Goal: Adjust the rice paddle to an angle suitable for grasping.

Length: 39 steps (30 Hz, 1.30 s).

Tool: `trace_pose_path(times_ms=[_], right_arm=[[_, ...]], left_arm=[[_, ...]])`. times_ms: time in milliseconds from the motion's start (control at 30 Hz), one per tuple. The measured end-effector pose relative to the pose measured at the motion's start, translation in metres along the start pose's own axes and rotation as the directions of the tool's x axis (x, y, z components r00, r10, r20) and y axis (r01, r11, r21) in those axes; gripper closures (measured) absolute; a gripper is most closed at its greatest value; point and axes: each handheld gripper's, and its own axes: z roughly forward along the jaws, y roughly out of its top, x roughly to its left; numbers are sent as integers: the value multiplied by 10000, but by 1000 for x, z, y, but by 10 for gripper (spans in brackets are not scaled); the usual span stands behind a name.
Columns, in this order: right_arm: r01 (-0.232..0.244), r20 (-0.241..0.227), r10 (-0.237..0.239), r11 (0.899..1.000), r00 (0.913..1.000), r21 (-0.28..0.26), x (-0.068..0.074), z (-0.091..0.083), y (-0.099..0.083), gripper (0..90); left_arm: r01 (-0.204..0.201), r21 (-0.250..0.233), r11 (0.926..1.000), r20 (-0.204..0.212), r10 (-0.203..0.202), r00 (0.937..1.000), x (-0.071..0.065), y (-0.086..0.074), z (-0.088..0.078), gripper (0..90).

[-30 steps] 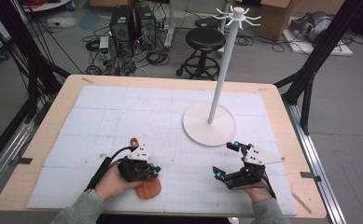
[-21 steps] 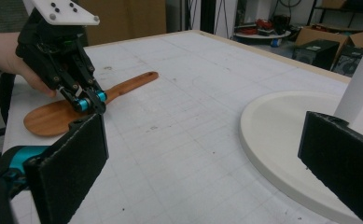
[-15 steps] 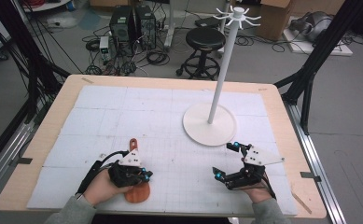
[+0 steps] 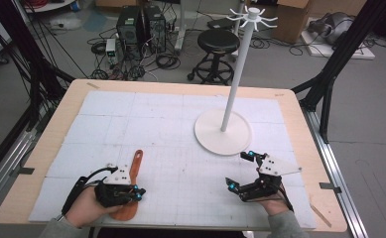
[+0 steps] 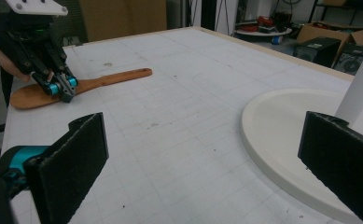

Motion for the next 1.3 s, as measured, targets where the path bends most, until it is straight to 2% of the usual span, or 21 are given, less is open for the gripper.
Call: trace_pose_path(times_ms=[133,233,300,367,433,533,633,800,1000,1100,1200,1300], right_arm=[[3,-16,-3,10000,10000,37,0,0,0,0],[-7,-9,7,10000,10000,66,0,1,0,0],[52,1,-52,10000,10000,56,0,1,0,0],[-3,-19,4,9999,10000,115,0,2,-1,0],[53,-19,-53,9999,10000,117,0,2,-1,0],[31,-59,-30,9999,10000,160,1,3,-1,0],[82,-52,-81,9998,10000,168,1,3,-1,0],[53,-140,-50,9997,9999,235,1,4,-1,0],[133,-146,-130,9996,9998,237,1,5,-1,0],[106,-198,-100,9995,9998,295,1,5,-1,0],[96,-207,-90,9995,9997,303,1,6,-1,0],[139,-195,-133,9995,9997,288,1,6,-1,0]], left_arm=[[21,-60,10000,12,-21,10000,0,-6,-5,897],[207,-33,9998,117,-207,9997,2,-5,-5,896],[27,-202,9998,-17,-28,10000,3,-3,-5,896],[10,-506,9987,-238,-22,9997,5,0,-6,896],[115,-797,9968,-477,-153,9987,11,3,-11,896],[510,-1346,9896,-730,-612,9955,22,4,-18,896],[877,-1650,9824,-1020,-1054,9892,32,3,-24,896],[1208,-1540,9807,-1438,-1432,9792,45,-1,-23,896],[1608,-1179,9799,-1740,-1798,9682,57,-8,-20,895],[1863,-1304,9738,-1843,-2084,9605,60,-11,-22,895],[1991,-1181,9728,-1904,-2189,9570,63,-12,-21,895],[1930,-943,9767,-1906,-2080,9594,63,-13,-17,896]])
